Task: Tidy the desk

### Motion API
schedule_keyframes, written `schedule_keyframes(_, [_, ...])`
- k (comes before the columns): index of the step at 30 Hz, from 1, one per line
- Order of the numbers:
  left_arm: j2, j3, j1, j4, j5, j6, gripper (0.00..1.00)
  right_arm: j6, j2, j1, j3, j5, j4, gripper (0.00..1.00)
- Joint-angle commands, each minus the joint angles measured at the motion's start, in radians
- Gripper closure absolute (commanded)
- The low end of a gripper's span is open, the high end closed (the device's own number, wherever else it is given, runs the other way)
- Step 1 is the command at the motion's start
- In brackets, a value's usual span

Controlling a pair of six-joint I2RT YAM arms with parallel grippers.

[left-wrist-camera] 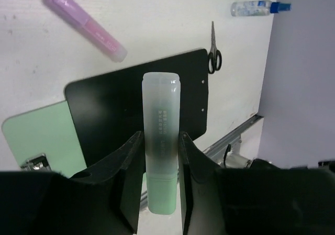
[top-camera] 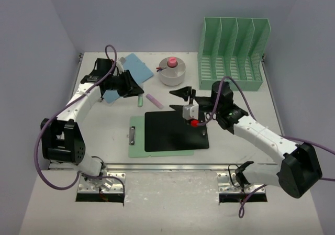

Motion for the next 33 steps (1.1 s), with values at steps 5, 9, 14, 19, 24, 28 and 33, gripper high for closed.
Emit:
schedule_keyframes(5, [0.032, 0.018, -0.046, -0.129, -0.114, -0.158, 1.00, -0.635, -0.040, 0.155, 0.033, -0.204, -0.352, 0.45])
schedule_keyframes(9, [0.024, 0.004, -0.085, -0.131, -0.101, -0.170, 1.00, -0.813, 0.006, 0.218, 0.031, -0.146, -0.445, 0.45])
schedule_keyframes(14, [0.022, -0.033, -0.123, -0.123, -0.066, -0.178, 1.00, -0.834, 0.107, 0.313, 0.066, 0.019, -0.385, 0.41])
schedule_keyframes(19, [0.007, -0.063, -0.155, -0.111, -0.078, -0.180, 1.00, -0.817, 0.207, 0.370, 0.106, 0.130, -0.285, 0.39])
schedule_keyframes(24, [-0.001, -0.080, -0.164, -0.102, -0.075, -0.192, 1.00, -0.837, 0.267, 0.404, 0.131, 0.207, -0.251, 0.39])
schedule_keyframes(28, [-0.001, -0.080, -0.174, -0.101, -0.086, -0.186, 1.00, -0.875, 0.316, 0.406, 0.166, 0.266, -0.279, 0.40])
schedule_keyframes(33, [0.005, -0.070, -0.175, -0.102, -0.097, -0.186, 1.00, -0.901, 0.376, 0.407, 0.201, 0.334, -0.282, 0.53])
